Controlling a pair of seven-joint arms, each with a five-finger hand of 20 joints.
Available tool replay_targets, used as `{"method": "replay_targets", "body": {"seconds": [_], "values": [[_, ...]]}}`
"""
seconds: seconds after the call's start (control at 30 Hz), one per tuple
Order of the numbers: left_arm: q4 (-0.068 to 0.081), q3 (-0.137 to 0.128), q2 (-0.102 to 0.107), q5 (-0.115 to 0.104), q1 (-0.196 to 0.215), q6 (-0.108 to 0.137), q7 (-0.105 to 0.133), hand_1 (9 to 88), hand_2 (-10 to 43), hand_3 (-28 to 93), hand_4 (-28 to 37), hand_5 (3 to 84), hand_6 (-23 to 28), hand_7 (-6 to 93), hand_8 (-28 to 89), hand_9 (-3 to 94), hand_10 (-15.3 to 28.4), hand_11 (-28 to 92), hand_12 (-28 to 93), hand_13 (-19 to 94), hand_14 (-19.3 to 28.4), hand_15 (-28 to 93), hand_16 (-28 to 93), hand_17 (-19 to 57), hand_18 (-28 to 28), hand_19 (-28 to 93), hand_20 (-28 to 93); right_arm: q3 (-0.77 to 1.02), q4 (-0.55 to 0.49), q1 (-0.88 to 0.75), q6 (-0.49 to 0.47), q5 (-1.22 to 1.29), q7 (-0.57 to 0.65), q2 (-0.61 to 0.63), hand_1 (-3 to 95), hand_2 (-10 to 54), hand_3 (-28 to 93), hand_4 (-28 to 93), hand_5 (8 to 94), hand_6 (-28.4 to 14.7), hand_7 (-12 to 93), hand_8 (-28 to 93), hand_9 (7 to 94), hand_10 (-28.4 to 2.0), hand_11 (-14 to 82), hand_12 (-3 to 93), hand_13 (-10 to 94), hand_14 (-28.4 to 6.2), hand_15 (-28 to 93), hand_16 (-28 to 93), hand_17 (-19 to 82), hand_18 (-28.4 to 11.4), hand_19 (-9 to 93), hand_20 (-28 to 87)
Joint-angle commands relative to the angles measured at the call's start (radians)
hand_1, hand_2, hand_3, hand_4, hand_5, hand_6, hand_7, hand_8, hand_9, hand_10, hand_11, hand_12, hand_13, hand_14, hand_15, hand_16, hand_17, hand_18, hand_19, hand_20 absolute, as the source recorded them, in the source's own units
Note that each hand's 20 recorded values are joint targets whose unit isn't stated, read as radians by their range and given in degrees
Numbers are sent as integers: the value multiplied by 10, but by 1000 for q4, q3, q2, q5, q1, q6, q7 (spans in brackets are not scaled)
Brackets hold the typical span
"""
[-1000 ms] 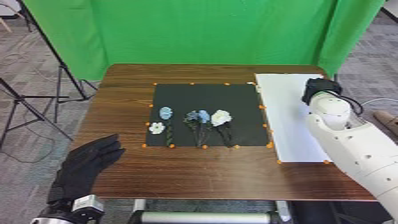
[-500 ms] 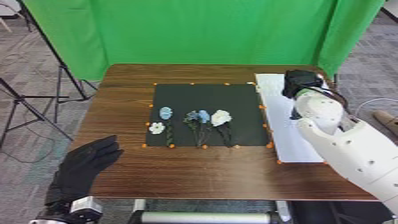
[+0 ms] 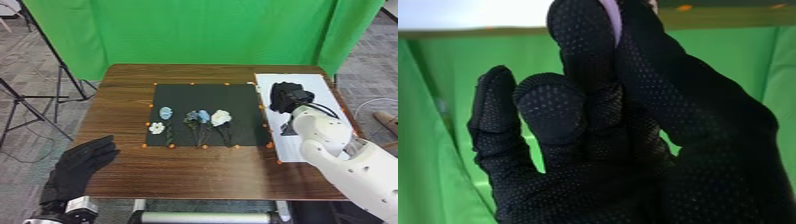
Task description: Arrange flowers
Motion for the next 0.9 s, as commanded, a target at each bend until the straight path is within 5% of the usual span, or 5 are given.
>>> {"method": "replay_targets", "body": {"seconds": [0.03, 0.2, 0.47, 0.67, 0.9], "values": [[-6, 4, -13, 13, -6, -19, -34, 268, 31, 819, -146, 470, 141, 130, -78, 382, 221, 344, 101, 263, 280, 547, -106, -95, 220, 565, 166, -45, -24, -35, 13, -6, -20, -6, 540, -90, 776, -283, 797, -13, 261, 11, 864, -71, 291, 376, 709, -69, 743, 311, 253, -241, 816, 363], [-7, 7, -5, 12, -10, -14, -31, 267, 30, 820, -147, 470, 141, 129, -78, 382, 221, 343, 101, 262, 281, 547, -106, -95, 220, 566, 166, -55, -45, -40, 20, -1, -22, -14, 541, -90, 776, -283, 799, -13, 259, 12, 864, -71, 292, 374, 709, -69, 744, 309, 252, -241, 815, 362], [-5, 9, -31, 19, -2, -17, -46, 266, 30, 821, -148, 471, 142, 128, -78, 382, 222, 343, 102, 263, 281, 548, -106, -95, 220, 567, 166, -73, -83, -57, 29, 18, -25, -28, 540, -90, 778, -283, 801, -13, 256, 13, 865, -72, 293, 373, 710, -73, 746, 306, 251, -242, 814, 360], [-5, 0, -58, 41, -21, -41, -81, 268, 30, 819, -148, 470, 142, 128, -77, 381, 222, 342, 103, 262, 281, 547, -106, -94, 219, 566, 165, -94, -98, -72, 30, 15, -25, -52, 539, -91, 780, -283, 801, -13, 255, 16, 866, -72, 292, 372, 710, -74, 747, 302, 250, -243, 815, 358], [-4, 1, -56, 40, -27, -39, -83, 268, 31, 818, -148, 469, 142, 127, -77, 381, 222, 342, 102, 261, 280, 548, -106, -94, 218, 566, 164, -140, -80, -44, 55, 9, -10, -104, 537, -92, 780, -283, 801, -13, 254, 17, 866, -72, 294, 371, 710, -76, 748, 298, 249, -243, 814, 356]]}}
